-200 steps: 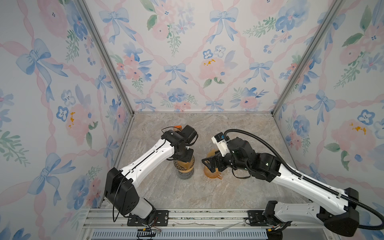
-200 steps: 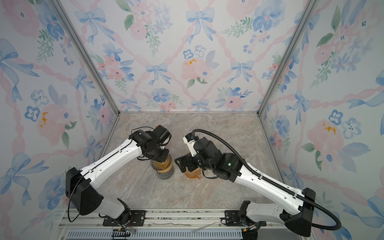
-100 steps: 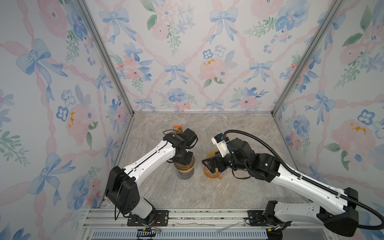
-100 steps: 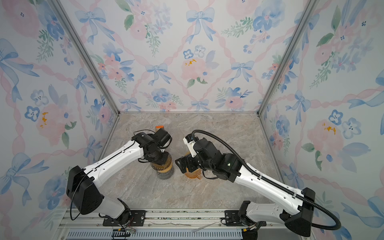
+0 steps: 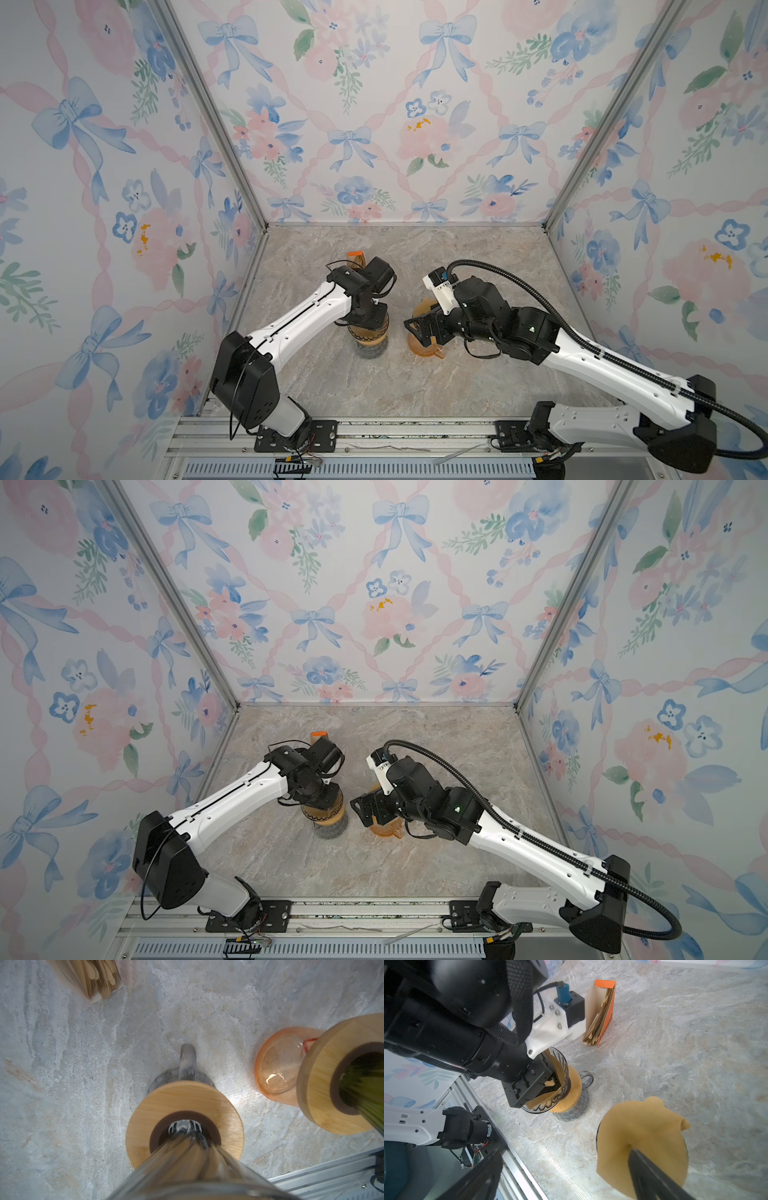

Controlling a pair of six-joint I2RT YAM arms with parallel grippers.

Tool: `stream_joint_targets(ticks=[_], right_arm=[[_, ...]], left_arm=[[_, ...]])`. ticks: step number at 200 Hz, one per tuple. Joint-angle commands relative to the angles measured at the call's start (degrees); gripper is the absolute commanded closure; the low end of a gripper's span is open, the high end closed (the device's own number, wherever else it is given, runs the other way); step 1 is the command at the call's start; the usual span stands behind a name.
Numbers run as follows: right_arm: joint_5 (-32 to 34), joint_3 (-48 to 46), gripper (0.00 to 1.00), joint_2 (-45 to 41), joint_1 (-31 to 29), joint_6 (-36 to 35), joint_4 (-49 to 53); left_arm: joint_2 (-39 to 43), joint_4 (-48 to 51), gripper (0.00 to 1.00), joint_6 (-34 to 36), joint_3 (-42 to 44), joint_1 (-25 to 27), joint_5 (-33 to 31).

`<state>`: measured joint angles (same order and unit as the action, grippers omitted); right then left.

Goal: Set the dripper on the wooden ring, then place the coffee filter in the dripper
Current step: 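Raise the left gripper off the filter while the right gripper swings toward the glass dripper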

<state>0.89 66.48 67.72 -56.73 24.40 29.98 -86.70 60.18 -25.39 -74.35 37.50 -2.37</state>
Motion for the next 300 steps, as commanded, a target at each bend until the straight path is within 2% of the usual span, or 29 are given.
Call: stream_joint_targets(ticks=[1,127,180,216,300], right_arm=[[0.74,-0.75,0.04,-0.53,0.28,0.47,0.99],[0.72,-0.98,0.04,-0.37,0.24,0.82,0.91],[0.78,-1.07,0.04,-0.56,0.23,1.00,0.93],[0.52,-1.06,0.03,-0.26,0.15,1.09,0.42],[0.35,0.77,0.03,1.67,-0.31,1.44,0.25]], left_arm=[[-0.05,-0.51,0.72,-0.77,1.02,0.12,0.64],[0.29,-1.74,0.70,-1.14,3.26,0.04,0.60],[2.27,-1.52,0.60,-1.08,1.58,-0.01,1.09],[4.33,-1.31,0.57,-0.97,1.14,-0.23,1.45],[8.17,-0.51,0.59,-0.88,-0.63,-0.80,2.70]])
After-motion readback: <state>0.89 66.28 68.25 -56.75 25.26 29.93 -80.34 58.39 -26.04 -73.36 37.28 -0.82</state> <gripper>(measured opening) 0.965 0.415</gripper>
